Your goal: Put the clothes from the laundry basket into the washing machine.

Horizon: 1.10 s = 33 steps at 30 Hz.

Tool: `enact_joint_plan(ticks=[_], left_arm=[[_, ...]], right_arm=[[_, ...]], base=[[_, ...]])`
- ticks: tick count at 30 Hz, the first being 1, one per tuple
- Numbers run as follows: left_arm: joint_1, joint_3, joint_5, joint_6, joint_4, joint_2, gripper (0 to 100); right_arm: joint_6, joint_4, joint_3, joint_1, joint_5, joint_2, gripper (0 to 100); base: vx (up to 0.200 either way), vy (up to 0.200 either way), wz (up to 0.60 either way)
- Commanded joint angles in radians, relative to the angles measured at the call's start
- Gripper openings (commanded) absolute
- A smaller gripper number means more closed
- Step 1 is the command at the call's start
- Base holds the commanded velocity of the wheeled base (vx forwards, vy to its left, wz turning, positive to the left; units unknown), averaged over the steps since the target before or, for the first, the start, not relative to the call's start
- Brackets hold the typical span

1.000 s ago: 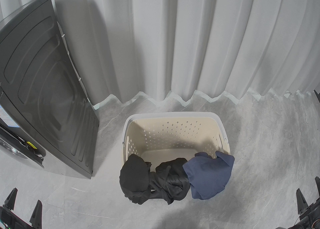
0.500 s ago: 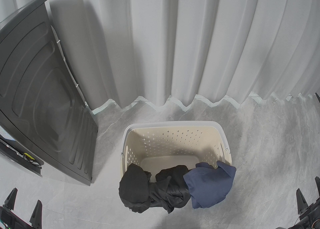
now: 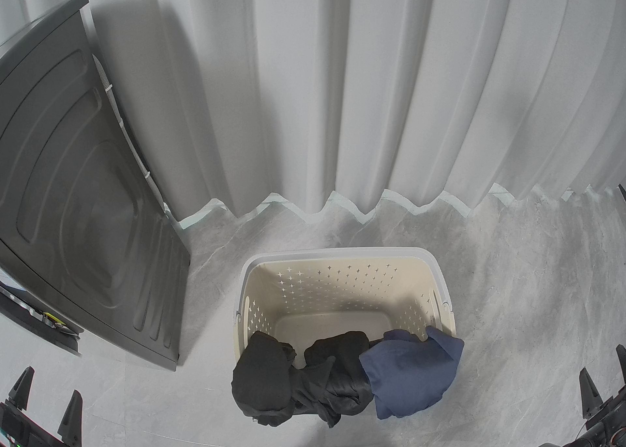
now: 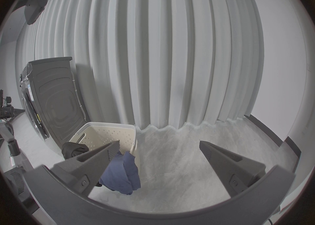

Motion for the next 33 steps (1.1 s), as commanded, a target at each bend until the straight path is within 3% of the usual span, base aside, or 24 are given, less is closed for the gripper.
enact_joint_plan(ticks=[1,6,18,27,33], left_arm=[[0.001,0.018,0.000,-0.001,0.000,-0.013,100],[0.001,0.018,0.000,-0.001,0.000,-0.013,100],[0.001,0.018,0.000,-0.004,0.000,-0.015,100],[0.001,0.018,0.000,-0.004,0.000,-0.015,100],[0.001,0.018,0.000,-0.004,0.000,-0.015,100]], right_arm=[[0.000,0.000,0.018,0.001,0.000,-0.016,100],[0.000,0.000,0.018,0.001,0.000,-0.016,100],[0.000,0.000,0.018,0.001,0.000,-0.016,100],[0.000,0.000,0.018,0.001,0.000,-0.016,100],[0.000,0.000,0.018,0.001,0.000,-0.016,100]], base=[[0.000,0.000,0.00],[0.000,-0.120,0.00],[0.000,0.000,0.00],[0.200,0.000,0.00],[0.000,0.000,0.00]])
